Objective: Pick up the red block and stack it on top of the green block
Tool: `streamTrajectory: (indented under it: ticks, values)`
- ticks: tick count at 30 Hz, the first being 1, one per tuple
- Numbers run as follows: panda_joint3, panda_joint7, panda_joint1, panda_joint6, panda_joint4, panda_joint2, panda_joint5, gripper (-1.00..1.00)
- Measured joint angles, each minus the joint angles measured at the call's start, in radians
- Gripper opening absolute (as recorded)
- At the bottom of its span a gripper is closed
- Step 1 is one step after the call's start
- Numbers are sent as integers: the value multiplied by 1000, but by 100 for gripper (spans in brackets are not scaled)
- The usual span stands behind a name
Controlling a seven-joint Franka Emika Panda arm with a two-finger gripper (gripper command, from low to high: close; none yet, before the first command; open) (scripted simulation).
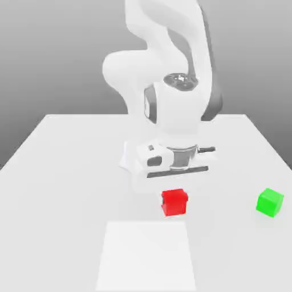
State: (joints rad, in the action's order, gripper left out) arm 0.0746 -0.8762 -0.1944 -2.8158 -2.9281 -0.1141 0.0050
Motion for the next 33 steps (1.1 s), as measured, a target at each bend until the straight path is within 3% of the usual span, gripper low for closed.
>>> streamTrajectory:
  ticks: [12, 25, 33]
  values:
    - [208, -552, -109, 80, 115, 31, -5, -100]
    - [368, -1133, -322, 164, 242, 74, 24, -100]
    - [309, -1319, -359, 31, 266, 244, -152, -100]
